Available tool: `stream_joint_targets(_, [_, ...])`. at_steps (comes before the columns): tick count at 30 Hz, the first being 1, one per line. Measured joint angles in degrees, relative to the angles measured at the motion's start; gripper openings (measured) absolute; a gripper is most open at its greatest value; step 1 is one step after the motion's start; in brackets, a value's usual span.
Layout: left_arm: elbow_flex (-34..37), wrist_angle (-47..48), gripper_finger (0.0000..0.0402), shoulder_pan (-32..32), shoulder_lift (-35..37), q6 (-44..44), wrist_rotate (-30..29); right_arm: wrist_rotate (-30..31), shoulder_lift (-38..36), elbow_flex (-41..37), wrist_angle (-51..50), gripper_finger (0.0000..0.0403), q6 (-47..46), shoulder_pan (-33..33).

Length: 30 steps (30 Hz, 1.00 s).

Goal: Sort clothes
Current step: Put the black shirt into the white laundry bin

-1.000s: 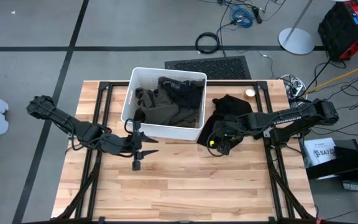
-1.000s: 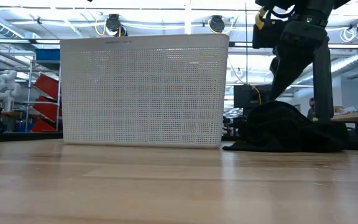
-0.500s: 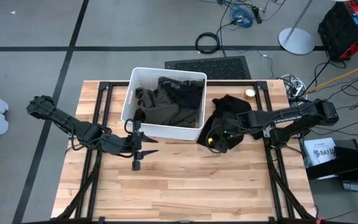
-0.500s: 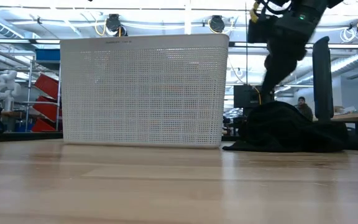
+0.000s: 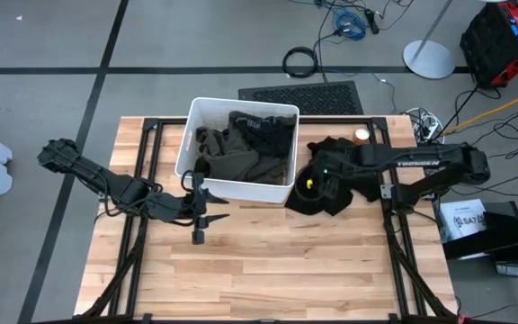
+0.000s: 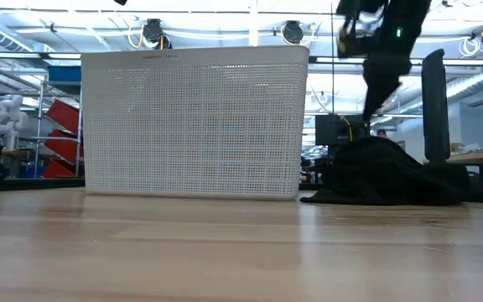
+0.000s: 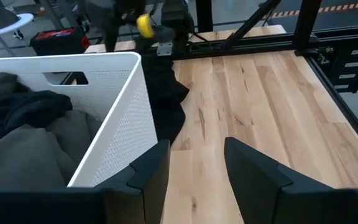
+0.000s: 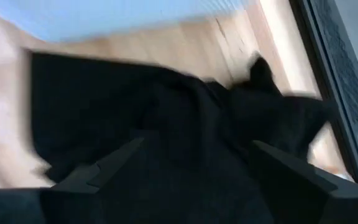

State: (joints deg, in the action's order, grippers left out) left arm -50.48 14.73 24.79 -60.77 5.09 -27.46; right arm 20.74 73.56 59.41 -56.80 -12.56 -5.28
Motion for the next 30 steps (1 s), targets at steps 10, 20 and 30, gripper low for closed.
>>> stream_joint_targets(10, [0.0,0.4,0.0164,0.0,0.0,0.2,0.0,-0.2,0.1,-6.5,5.1,0.0261,5.8,-9.0])
stream_joint_targets(20, [0.0,0.4,0.0164,0.0,0.0,0.5,0.0,-1.7,0.4,-10.2,7.0,0.0138,5.5,-11.3])
stream_joint_targets(30, [0.0,0.4,0.0164,0.0,0.0,0.6,0.0,-4.8,0.4,-10.4,6.9,0.0007,3.5,-11.2])
